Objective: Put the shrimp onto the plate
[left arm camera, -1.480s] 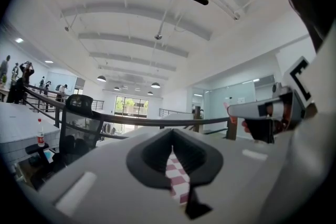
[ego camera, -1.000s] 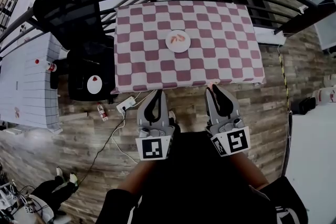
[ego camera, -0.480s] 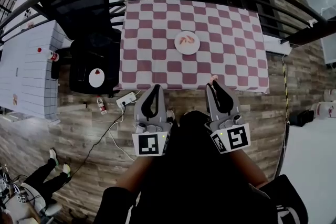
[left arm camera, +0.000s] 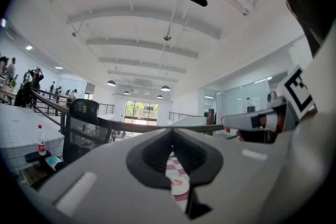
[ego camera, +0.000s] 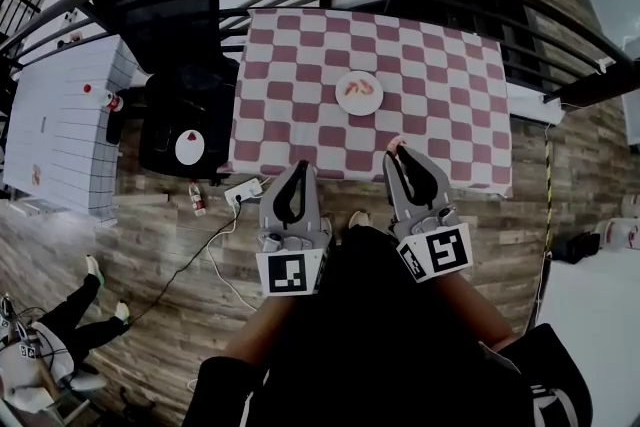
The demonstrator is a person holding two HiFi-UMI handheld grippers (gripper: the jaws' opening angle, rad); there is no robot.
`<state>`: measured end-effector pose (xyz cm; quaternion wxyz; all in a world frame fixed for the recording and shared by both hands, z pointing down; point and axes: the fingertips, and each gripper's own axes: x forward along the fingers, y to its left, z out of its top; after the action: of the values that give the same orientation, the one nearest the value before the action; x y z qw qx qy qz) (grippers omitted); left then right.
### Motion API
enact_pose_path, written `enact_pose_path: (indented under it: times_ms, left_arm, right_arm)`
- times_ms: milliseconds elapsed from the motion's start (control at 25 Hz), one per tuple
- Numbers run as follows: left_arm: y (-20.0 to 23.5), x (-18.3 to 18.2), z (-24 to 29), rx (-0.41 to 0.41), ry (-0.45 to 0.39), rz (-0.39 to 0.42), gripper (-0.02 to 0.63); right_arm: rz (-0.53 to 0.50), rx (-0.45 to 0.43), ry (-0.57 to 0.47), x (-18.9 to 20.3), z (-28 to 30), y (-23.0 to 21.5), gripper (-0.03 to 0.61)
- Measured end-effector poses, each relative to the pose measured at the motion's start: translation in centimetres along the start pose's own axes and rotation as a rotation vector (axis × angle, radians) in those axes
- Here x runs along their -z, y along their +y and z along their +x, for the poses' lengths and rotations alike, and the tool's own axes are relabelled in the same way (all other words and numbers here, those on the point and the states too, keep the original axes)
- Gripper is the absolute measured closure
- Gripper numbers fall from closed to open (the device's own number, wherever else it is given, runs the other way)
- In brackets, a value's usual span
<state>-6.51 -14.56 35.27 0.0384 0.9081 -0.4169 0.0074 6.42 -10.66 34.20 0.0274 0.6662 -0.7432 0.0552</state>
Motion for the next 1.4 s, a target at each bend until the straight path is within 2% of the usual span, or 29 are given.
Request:
enact_pose_path:
  times_ms: [200,640,840,960,1240,1400]
  left_arm:
    - [-0.2,0.3,0.9,-0.018,0.003,0.042,0.604]
    - [-1.9,-0.6,4.4,-0.008,-0.008,0.039,0.604]
    - [-2.8,-0.7,5.7,0.012,-0.006,0.130,0.604]
    - [-2.7,-0.5,5.9,-0.024,0.000,0.054,0.604]
    - [-2.2,-0.6,6.3,-0.066,0.010,0.048,0.604]
    - [-2.6,0.0,6.7,-0.074,0.017,0.044,0.604]
  right_arm:
    - [-0.005,-0.012,0.022,1.4,1.0,-1.4,0.522]
    - [0.046,-0.065,0.111,4.4,5.6,-4.3,0.522]
    - [0.080,-0.112,0.167,5.9,7.7,-5.0,0.522]
    - [0.064,-0.128,0.187,6.9,9.0,-5.4,0.522]
    - [0.048,-0.165,0.236,8.6,11.4,-5.9,0.522]
    - [0.061,-0.177,0.280,11.0,12.5,-6.4,0.522]
